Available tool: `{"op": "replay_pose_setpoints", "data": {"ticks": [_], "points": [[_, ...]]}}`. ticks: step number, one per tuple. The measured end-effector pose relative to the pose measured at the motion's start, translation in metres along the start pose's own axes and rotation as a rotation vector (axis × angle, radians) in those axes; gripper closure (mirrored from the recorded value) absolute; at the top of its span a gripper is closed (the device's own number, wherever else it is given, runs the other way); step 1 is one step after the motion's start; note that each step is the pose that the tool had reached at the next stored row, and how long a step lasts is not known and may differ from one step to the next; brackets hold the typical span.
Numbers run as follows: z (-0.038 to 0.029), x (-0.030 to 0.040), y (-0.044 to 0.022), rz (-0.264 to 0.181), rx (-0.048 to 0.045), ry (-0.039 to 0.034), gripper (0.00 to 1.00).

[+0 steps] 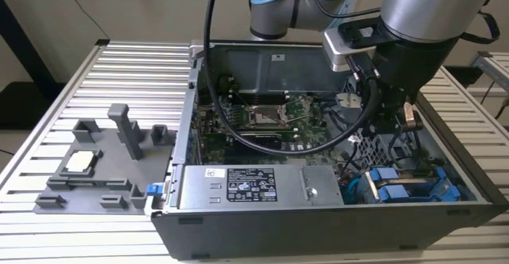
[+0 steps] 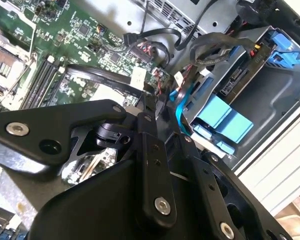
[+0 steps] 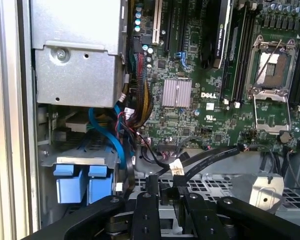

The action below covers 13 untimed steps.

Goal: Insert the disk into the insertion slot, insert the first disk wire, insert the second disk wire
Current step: 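Insert the second disk wire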

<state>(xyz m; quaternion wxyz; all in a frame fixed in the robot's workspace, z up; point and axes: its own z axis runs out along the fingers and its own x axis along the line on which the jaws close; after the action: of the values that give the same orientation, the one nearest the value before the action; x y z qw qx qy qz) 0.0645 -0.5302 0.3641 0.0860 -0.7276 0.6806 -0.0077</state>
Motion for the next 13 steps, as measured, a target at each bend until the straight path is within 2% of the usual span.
{"op": "replay_pose_setpoints", "data": {"ticks": [10,11,13], "points": [[0.0000,0.0000,0.0000,0.000,-0.0001,-0.0001,0.75],[0.0000,0.0000,-0.0001,-0.001,-0.0001,-0.0002,0.83],[0.0000,0.0000,-0.0001,-0.001,-0.0001,-0.0001,0.83]]}}
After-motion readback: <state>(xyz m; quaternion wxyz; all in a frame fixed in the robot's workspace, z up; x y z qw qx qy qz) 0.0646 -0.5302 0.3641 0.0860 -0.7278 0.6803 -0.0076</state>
